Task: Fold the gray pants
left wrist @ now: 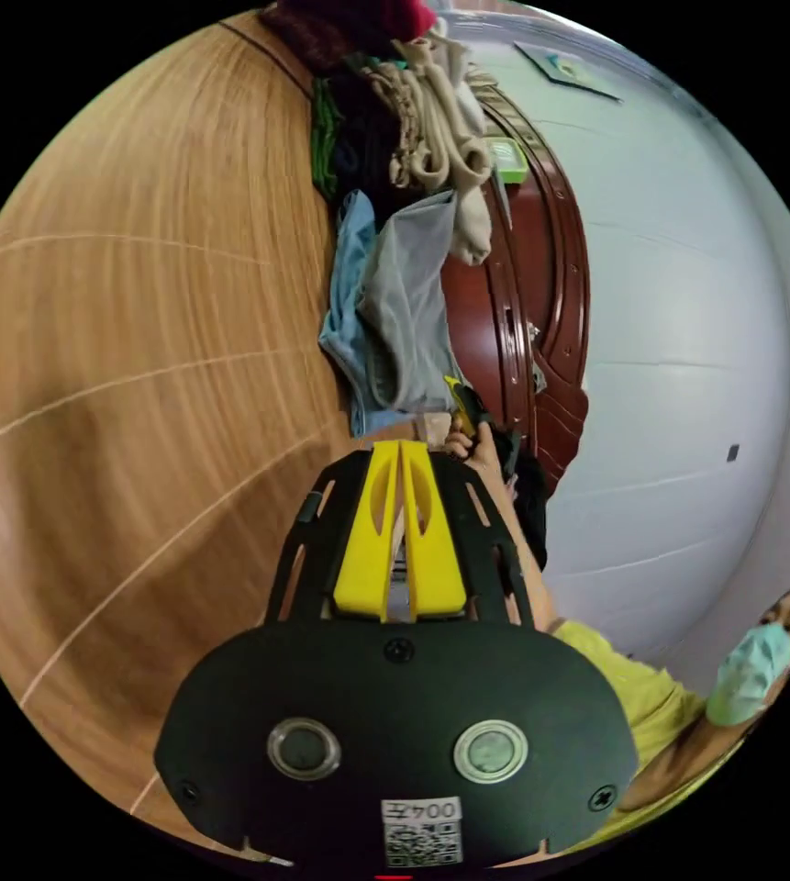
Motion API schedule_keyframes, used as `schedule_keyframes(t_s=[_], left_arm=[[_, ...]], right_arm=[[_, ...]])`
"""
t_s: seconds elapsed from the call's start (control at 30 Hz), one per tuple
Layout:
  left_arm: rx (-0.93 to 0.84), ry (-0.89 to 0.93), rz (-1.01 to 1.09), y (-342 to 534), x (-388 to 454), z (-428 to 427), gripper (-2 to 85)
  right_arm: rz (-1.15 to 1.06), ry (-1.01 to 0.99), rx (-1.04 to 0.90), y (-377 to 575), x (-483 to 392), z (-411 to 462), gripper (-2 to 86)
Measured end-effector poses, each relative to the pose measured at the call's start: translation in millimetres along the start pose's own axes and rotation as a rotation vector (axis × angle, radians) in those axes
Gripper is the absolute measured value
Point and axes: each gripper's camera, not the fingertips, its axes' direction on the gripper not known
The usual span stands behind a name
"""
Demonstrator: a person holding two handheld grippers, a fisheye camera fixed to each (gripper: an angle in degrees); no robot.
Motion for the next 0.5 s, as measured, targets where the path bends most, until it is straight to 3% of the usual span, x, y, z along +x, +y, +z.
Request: schedule_keyframes(t_s=[0.1,0.27,0.4,0.5], left_arm=[[0.036,-0.183,0.133,27,13,-60,0.6],[0.185,-0.398,0.141,106,-2,-165,0.4],[0.246,-0.462,0.105,151,-30,-203,0.3],[0.319,-0.360,0.038,171,-59,-224,0.3]], right_arm=[[0.039,-0.034,0.021,-21,5,-24,7.4],[0.238,-0.392,0.091,13,45,-62,16.6],[0.235,-0.454,0.013,54,35,-67,15.9],[0.212,-0.509,-0.081,73,20,-55,15.3]])
